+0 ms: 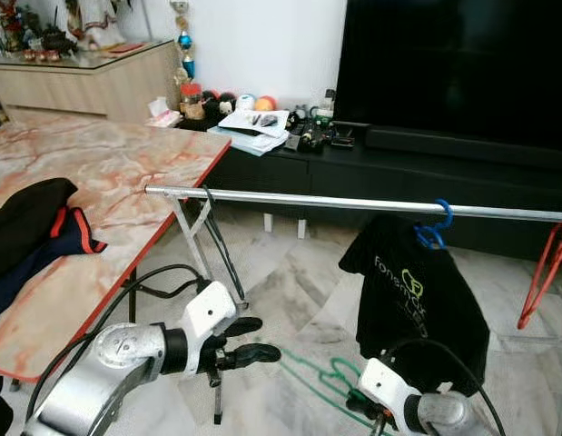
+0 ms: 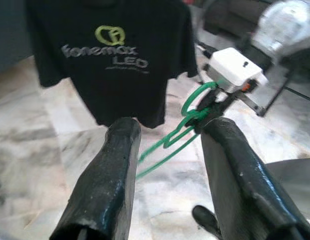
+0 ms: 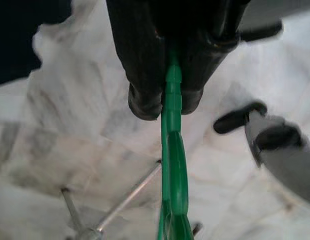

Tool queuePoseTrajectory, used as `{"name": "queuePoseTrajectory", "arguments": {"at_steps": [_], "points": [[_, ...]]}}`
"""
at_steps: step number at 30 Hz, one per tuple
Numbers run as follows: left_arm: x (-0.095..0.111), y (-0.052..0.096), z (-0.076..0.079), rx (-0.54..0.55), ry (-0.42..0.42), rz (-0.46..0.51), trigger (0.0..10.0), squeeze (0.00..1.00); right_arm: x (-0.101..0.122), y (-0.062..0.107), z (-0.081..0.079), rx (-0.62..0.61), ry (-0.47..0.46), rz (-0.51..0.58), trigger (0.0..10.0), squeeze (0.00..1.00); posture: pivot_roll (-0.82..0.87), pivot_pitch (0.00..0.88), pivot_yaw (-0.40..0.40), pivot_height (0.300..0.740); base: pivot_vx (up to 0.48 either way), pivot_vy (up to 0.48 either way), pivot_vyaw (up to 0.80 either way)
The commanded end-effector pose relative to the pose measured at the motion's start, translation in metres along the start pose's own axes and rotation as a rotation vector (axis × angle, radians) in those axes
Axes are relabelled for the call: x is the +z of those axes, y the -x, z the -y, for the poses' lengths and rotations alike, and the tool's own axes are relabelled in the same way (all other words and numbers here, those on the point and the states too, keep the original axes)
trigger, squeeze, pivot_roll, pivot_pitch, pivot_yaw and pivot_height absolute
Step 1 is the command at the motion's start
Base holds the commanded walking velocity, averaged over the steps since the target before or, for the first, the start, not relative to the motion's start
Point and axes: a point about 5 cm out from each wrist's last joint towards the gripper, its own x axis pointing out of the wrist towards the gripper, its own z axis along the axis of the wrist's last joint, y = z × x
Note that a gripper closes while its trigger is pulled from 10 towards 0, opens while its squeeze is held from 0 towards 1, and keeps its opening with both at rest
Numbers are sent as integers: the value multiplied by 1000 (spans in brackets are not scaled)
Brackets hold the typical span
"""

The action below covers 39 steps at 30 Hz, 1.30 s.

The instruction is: Hang hanger

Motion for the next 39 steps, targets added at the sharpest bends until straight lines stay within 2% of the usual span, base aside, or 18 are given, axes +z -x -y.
{"name": "queuePoseTrajectory", "arguments": {"at_steps": [1, 4, 6, 7, 9, 11, 13, 16, 17, 19, 21, 25, 30, 36, 39], "points": [[3, 0, 1, -44, -9, -8, 10000, 0, 8, 8, 8, 41, 86, 0, 10000, 0, 121, 11, 9, 740, 0, 0, 0], [4, 0, 2, -121, -13, -28, 10000, 0, 22, 22, 19, 80, 171, 18, 10000, 0, 115, 16, 13, 740, 0, 0, 0], [2, -1, -2, -108, -5, -9, 10000, 0, 29, 21, 25, 14, 163, 44, 10000, 0, 106, 13, 17, 740, 0, 0, 0], [-3, -4, -10, -36, 52, 30, 10000, 0, 30, 17, 27, -36, 112, 64, 10000, 0, 107, 10, 19, 740, 0, 0, 0], [-5, -5, -12, -16, 78, 40, 10000, 0, 30, 16, 27, -40, 100, 67, 10000, 0, 107, 10, 19, 740, 0, 0, 0], [-17, -4, -23, 90, 137, 53, 10000, 0, 26, 10, 17, 10, 107, 53, 10000, 0, 122, 17, 18, 740, 0, 0, 0], [-23, -4, -26, 113, 165, 46, 10000, 0, 27, 7, 11, 37, 105, 67, 10000, 0, 124, 21, 16, 740, 0, 0, 0], [-23, -7, -22, 37, 246, 85, 10000, 0, 34, 5, 7, 82, 124, 81, 10000, 0, 126, 23, 15, 740, 0, 0, 0], [-25, -10, -18, -34, 298, 107, 10000, 0, 37, 4, 5, 107, 134, 84, 10000, 0, 126, 23, 15, 740, 0, 0, 0], [-29, -13, -15, -101, 312, 88, 10000, 0, 42, 2, 4, 128, 155, 79, 10000, 0, 114, 23, 14, 740, 0, 0, 0], [-32, -16, -12, -181, 279, 35, 10000, 0, 50, 2, 7, 154, 189, 80, 10000, 0, 108, 26, 16, 740, 0, 0, 0], [-27, -19, -13, -241, 170, -8, 10000, 0, 64, 8, 10, 204, 244, 109, 10000, 0, 103, 30, 18, 740, 0, 0, 0], [-26, -18, -12, -329, 130, -55, 10000, 0, 75, 12, 11, 229, 321, 104, 10000, 0, 93, 33, 25, 740, 0, 0, 0], [-24, -19, -16, -374, 14, -79, 10000, 0, 92, 15, 12, 248, 367, 128, 10000, 0, 94, 34, 25, 740, 0, 0, 0], [-24, -17, -17, -394, -33, -150, 10000, 0, 104, 19, 12, 247, 404, 153, 10000, 0, 98, 37, 26, 740, 0, 0, 0]]}}
